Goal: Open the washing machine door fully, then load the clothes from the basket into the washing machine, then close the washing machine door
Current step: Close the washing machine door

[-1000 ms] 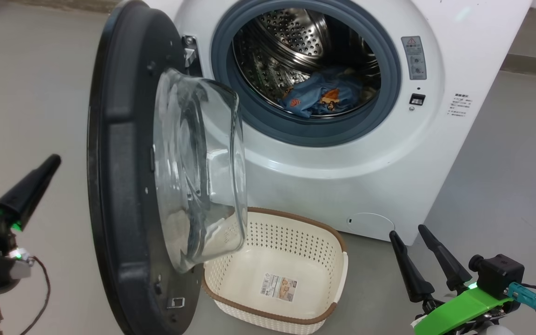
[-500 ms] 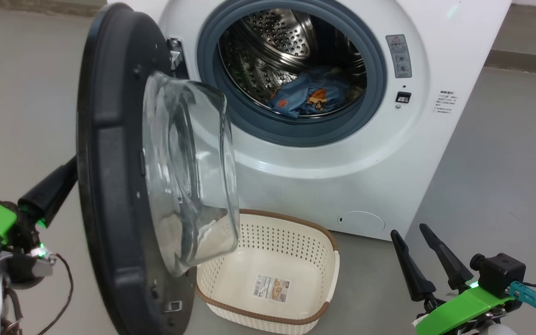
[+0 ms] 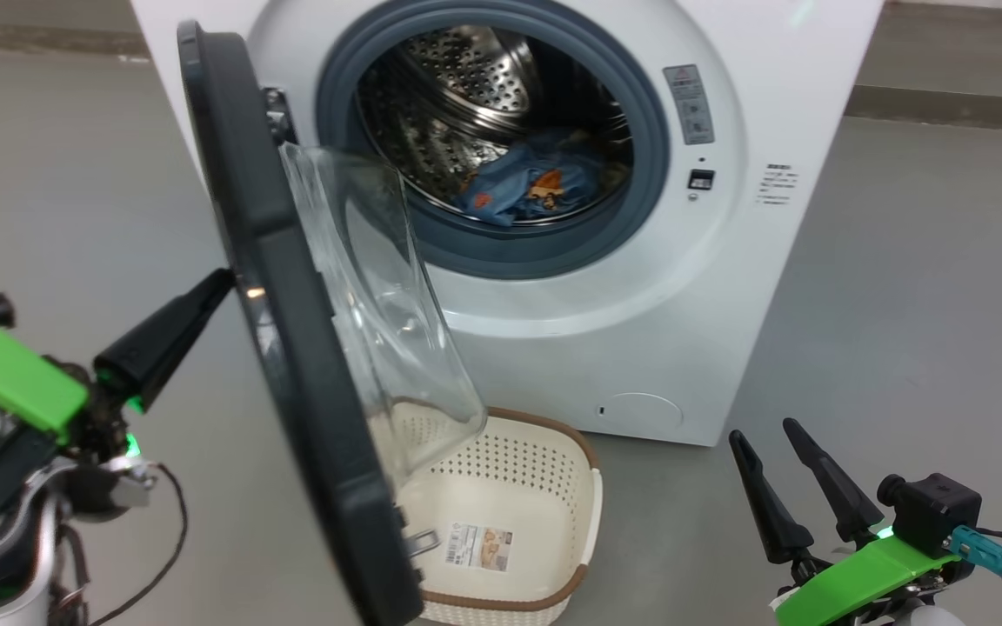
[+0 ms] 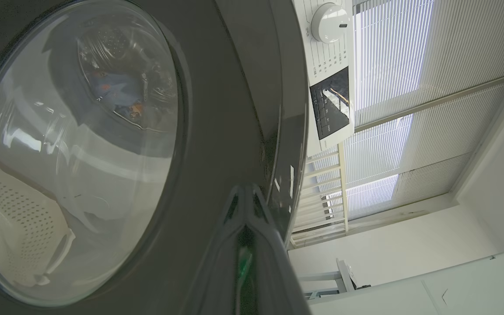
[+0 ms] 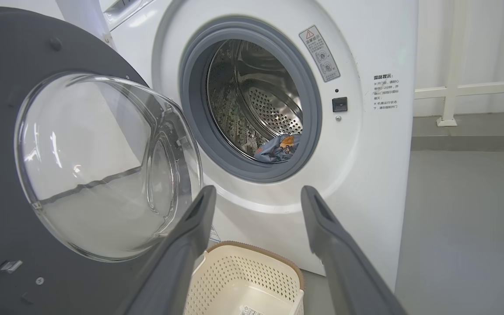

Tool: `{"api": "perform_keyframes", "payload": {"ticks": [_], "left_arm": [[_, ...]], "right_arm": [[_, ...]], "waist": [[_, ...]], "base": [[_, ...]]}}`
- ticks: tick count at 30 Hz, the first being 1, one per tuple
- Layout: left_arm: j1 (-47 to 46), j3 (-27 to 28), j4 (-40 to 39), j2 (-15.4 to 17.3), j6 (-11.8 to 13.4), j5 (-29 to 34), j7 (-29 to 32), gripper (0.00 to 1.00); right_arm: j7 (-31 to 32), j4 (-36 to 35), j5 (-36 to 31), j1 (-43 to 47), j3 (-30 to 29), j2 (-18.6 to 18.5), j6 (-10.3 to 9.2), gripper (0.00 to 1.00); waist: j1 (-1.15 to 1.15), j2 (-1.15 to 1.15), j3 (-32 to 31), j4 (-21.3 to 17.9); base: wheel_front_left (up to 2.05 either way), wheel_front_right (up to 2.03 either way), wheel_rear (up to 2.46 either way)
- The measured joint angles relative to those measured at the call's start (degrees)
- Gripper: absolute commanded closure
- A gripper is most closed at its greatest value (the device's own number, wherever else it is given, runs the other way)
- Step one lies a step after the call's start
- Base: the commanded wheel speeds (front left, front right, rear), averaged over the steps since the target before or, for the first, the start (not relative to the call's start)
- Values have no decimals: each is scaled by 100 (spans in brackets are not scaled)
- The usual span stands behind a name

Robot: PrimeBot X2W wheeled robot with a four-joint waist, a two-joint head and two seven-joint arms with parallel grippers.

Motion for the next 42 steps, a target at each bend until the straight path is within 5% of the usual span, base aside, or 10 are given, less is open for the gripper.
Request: {"api": "perform_keyframes", "payload": {"ticks": [24,42], "left_arm": [[-360,-255,590,-287,-420,281,-326,100],[-766,-48,1293,-197,-773,677,-861,100]], "right_arm": [[0,14,12,-24,141,-37,0,0],[0,3,12,-53,130,-68,0,0]], "waist": [[0,0,60,-1175],[0,0,256,-2091]], "base": [[0,0,0],[0,0,0]]}}
